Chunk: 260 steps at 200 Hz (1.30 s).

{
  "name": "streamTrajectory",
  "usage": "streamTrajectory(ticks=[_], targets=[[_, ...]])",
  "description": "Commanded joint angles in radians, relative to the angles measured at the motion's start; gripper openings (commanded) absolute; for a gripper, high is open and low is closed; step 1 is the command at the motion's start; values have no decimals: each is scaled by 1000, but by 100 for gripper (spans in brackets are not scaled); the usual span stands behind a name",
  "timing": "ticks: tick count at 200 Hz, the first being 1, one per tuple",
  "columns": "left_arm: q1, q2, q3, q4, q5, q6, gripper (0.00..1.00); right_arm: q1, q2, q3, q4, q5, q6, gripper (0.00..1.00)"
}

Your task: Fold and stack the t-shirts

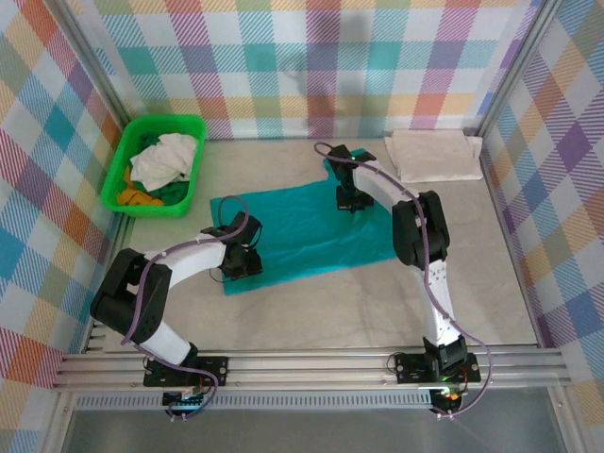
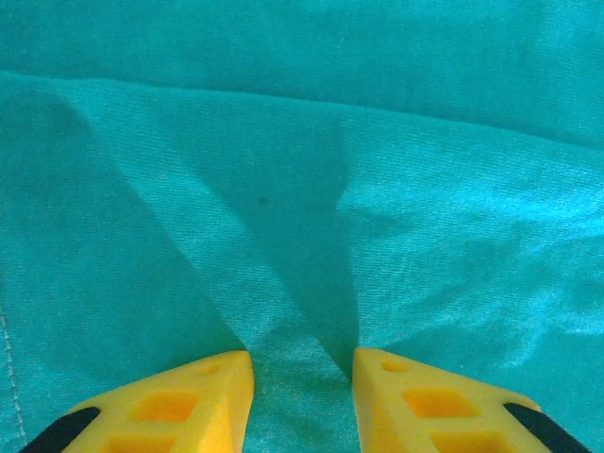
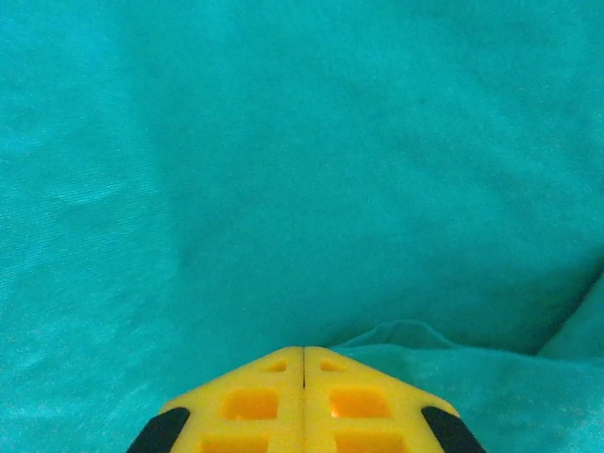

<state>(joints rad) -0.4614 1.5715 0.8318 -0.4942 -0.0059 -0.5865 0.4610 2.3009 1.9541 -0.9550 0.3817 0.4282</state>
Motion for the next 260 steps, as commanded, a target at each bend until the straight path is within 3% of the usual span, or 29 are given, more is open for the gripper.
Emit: streamTrajectory(ticks=[1, 60, 69, 81, 87, 118, 139, 159, 178, 195, 260], targets=[[10, 33, -22, -7, -24, 10, 35, 27, -88, -1, -6, 8, -13, 0], [9, 36, -26, -1, -30, 7, 35, 47, -67, 6, 27, -36, -25, 0], [9, 36, -24, -1, -30, 8, 35, 46, -52, 17, 23, -48, -29, 6], [9, 36, -21, -7, -34, 10, 36, 47, -40, 23, 25, -66, -30, 28], [9, 35, -20, -10, -37, 12, 36, 46, -41, 21, 27, -76, -31, 32], [9, 11, -14, -24, -54, 9, 39, 45, -131, -33, 74, -156, -22, 36], [9, -10, -10, -30, -63, 9, 40, 34, -270, -189, 188, -248, 10, 38], [19, -15, -12, -30, -76, 7, 40, -18, -410, -405, 311, -364, 110, 33], [41, -8, -30, -16, -69, 1, 39, -91, -503, -621, 453, -429, 187, 15], [56, 6, -31, -11, -66, 4, 39, -126, -498, -671, 479, -443, 177, 0], [66, 15, -63, -1, -80, -14, 38, -121, -269, -491, 511, -549, 165, 0]])
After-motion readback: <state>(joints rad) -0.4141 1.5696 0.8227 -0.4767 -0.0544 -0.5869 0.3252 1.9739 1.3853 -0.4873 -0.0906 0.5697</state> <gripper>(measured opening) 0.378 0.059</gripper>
